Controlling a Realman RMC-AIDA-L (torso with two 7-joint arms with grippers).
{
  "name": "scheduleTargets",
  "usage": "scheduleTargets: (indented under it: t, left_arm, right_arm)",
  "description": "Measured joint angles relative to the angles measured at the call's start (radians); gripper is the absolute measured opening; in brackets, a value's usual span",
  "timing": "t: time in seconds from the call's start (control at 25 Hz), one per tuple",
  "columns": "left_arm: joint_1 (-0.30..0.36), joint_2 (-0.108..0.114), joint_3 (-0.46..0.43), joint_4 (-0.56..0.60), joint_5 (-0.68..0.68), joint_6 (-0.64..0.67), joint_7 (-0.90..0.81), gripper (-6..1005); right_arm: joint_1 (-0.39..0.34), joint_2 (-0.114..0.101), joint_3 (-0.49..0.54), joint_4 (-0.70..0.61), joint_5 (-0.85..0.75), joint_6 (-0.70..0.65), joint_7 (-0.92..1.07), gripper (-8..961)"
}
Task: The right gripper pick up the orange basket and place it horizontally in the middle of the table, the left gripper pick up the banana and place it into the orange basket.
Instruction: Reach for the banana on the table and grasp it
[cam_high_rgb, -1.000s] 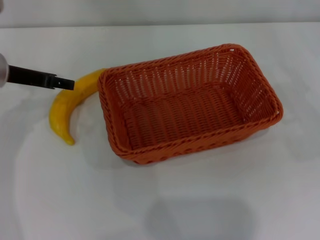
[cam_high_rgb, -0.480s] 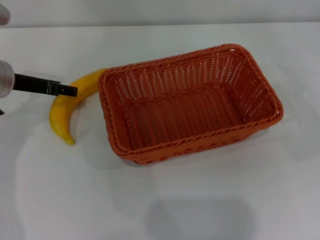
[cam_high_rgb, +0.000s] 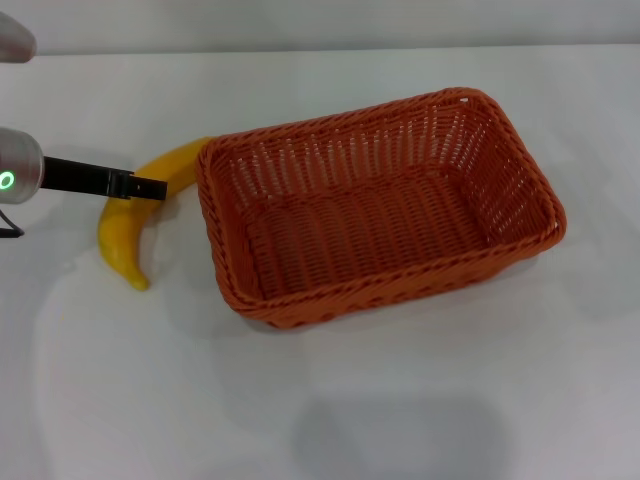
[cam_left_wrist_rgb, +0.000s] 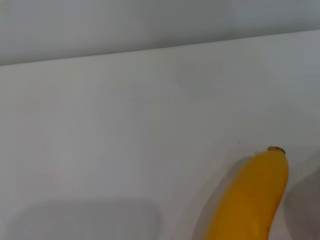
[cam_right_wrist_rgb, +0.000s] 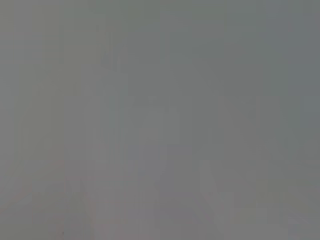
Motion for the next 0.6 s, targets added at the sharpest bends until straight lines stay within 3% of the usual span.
scheduleTargets:
  t: [0.6]
  left_arm:
    - [-0.017, 0.001, 0.0, -0.043, -0.004, -0.033, 0.015, 787]
  right_arm:
    - [0.001, 0.001, 0.0, -0.001, 0.0, -0.001, 0.0, 869]
